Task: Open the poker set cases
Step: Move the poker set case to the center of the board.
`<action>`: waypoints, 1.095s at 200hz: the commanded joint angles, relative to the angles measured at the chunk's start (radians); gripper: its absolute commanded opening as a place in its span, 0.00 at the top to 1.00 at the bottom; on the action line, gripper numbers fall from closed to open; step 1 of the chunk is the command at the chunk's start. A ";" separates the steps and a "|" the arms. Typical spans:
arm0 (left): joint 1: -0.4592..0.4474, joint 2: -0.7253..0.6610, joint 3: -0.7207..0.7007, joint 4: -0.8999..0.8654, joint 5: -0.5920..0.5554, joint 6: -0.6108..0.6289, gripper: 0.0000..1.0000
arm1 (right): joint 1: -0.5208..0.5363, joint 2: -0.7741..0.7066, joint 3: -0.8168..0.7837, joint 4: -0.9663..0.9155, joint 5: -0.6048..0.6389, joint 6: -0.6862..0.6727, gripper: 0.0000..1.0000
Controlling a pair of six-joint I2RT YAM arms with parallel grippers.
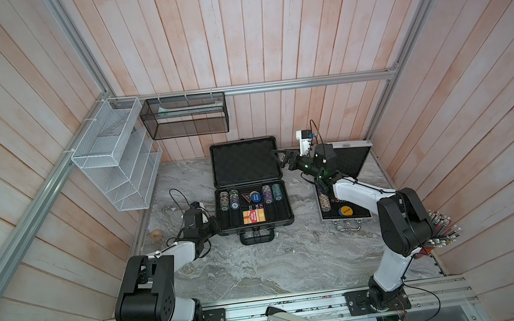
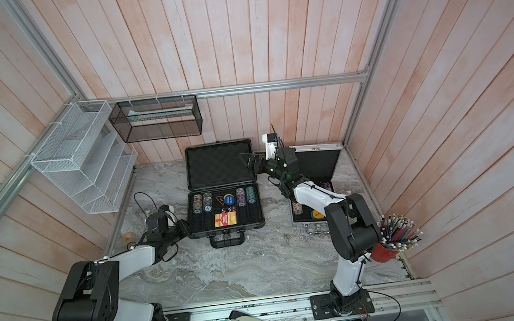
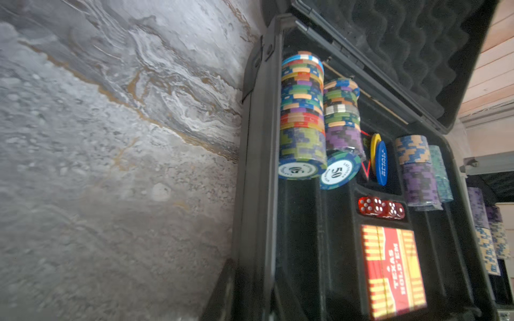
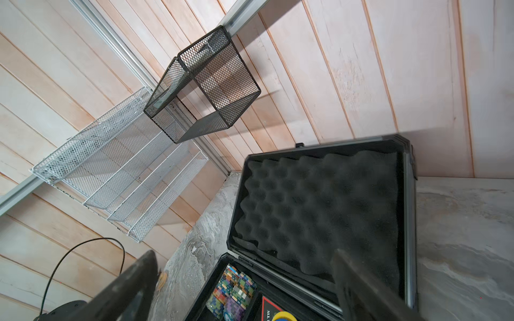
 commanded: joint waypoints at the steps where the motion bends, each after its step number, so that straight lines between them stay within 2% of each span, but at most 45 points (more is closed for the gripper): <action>1: 0.032 -0.042 -0.022 -0.013 0.018 -0.066 0.80 | -0.004 0.031 0.041 0.042 -0.027 0.039 0.02; 86: 0.112 0.003 -0.016 0.018 0.017 -0.080 0.79 | -0.008 -0.002 -0.013 -0.012 -0.009 -0.008 0.02; 126: 0.127 0.014 -0.003 0.023 0.024 -0.067 0.79 | -0.013 -0.035 -0.033 -0.095 0.014 -0.063 0.02; 219: 0.127 -0.024 -0.042 0.066 0.030 -0.071 0.70 | -0.018 -0.323 -0.243 -0.171 0.169 -0.298 0.02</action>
